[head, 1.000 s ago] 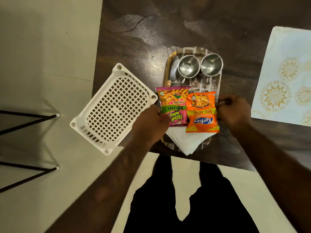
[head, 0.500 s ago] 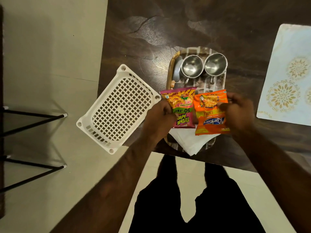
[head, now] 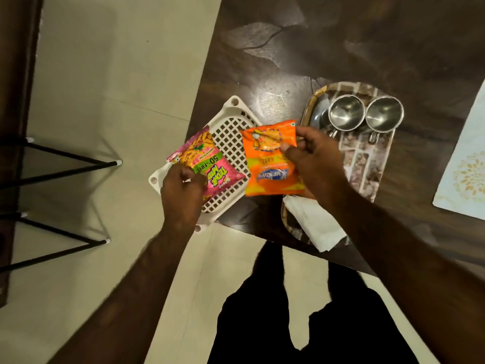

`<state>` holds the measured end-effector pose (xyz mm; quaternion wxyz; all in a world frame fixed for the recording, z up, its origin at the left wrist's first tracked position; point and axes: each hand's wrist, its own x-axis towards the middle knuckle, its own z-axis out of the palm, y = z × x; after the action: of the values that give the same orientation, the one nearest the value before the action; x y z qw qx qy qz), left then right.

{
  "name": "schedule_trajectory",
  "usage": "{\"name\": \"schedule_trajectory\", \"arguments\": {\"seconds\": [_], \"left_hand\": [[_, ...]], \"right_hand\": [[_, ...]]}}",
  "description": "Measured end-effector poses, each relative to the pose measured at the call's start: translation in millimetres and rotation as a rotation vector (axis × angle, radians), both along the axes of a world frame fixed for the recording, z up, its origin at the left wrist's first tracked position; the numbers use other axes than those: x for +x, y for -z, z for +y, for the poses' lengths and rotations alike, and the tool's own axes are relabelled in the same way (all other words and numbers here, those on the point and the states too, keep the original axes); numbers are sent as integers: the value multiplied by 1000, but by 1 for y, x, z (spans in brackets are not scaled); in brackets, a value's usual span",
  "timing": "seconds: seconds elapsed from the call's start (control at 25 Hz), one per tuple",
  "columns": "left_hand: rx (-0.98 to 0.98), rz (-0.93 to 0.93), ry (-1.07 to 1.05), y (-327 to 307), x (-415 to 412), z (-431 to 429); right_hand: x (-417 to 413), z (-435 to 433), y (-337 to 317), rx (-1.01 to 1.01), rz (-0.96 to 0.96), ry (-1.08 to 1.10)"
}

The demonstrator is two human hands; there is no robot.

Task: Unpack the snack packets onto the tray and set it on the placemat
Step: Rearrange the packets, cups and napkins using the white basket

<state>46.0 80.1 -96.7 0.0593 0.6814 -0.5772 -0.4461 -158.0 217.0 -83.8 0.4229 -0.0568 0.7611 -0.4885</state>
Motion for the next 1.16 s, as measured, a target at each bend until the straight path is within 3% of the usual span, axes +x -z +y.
{"name": "schedule_trajectory", "arguments": {"seconds": [0.12, 0.24, 0.32, 0.4, 0.52, 0.64, 0.8, 1.0, 1.16], "left_hand": [[147, 122, 35, 8, -1, -8], [-101, -109, 135, 9, 1, -6], [-171, -128, 186, 4, 2, 3], [0, -41, 397, 5, 0, 21], [465, 102, 688, 9, -9, 57], [622, 78, 852, 20, -15, 93], [710, 62, 761, 26, -21, 112], [498, -18, 709, 19, -22, 102], [769, 179, 529, 7, -14, 82]], "right_hand": [[12, -25, 11, -5, 51, -45], [14, -13, 17, 138, 222, -66], [12, 12, 18, 220, 279, -109], [4, 44, 20, 365, 287, -307], [-10, 87, 23, 575, 161, -720], [-12, 107, 24, 732, 199, -938], [-7, 109, 37, 645, 177, -923], [-9, 99, 32, 496, 16, -790], [-5, 80, 14, 148, -344, -505]]}}
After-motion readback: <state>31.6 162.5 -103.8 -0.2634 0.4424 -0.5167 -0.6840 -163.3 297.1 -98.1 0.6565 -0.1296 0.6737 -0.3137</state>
